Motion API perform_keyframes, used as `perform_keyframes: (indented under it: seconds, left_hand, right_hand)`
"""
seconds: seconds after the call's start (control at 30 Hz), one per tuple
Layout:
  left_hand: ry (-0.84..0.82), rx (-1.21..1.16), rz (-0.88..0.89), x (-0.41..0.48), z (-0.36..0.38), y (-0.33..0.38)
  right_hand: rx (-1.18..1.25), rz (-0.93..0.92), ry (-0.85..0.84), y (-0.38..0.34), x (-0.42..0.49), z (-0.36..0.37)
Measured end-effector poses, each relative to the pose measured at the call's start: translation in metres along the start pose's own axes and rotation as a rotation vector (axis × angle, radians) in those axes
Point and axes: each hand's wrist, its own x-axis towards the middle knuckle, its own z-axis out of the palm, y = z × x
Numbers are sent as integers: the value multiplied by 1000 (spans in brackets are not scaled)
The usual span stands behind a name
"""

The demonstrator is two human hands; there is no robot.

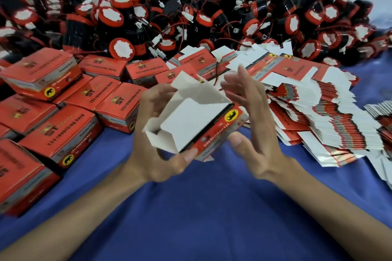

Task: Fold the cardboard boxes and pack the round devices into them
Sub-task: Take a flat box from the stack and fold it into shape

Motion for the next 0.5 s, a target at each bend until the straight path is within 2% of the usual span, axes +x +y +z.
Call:
perform_keyframes:
  seconds: [0.1, 0.17, 0.27, 0.33, 0.5]
  left_hand:
    - [11, -22, 1, -5, 6, 3]
    - [135, -130, 22, 0, 12, 8]
    - [291, -329, -75, 0, 21, 11]
    - [293, -282, -96, -3, 25, 13]
    - [176, -60, 68, -1, 20, 21]
  right_hand:
    - [65, -29, 17, -4, 0, 0]
    - [-26, -53, 89, -5, 2, 1]
    - [-113, -78, 143, -8, 2, 8]
    - [-97, -82, 107, -8, -1, 11]
    - [122, 2, -7, -15, -1, 11]
